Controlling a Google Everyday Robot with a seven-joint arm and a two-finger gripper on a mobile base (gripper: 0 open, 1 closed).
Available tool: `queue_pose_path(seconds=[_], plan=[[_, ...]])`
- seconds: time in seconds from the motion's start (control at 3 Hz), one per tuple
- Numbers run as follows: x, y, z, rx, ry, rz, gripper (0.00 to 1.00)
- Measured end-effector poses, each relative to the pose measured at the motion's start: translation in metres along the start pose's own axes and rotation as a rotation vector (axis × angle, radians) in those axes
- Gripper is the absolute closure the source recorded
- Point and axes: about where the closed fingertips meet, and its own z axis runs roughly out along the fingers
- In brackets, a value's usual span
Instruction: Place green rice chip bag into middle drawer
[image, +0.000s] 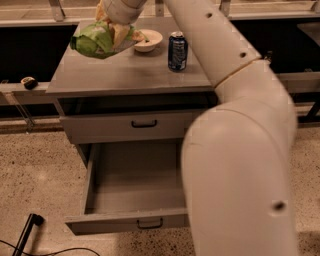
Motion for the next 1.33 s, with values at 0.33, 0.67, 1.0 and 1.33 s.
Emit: queue_pose_path(seconds=[0.33,0.67,1.0,1.33], plan=[[0.0,0.019,-0.074,-0.036,0.178,0.09,1.0],[-0.021,0.081,-0.078,-0.193,0.219,0.225,1.0],[-0.056,0.17,-0.039,-0.422,0.179,0.397,1.0],[-0.062,0.188,-0.027,-0.466,0.189,0.428,1.0]])
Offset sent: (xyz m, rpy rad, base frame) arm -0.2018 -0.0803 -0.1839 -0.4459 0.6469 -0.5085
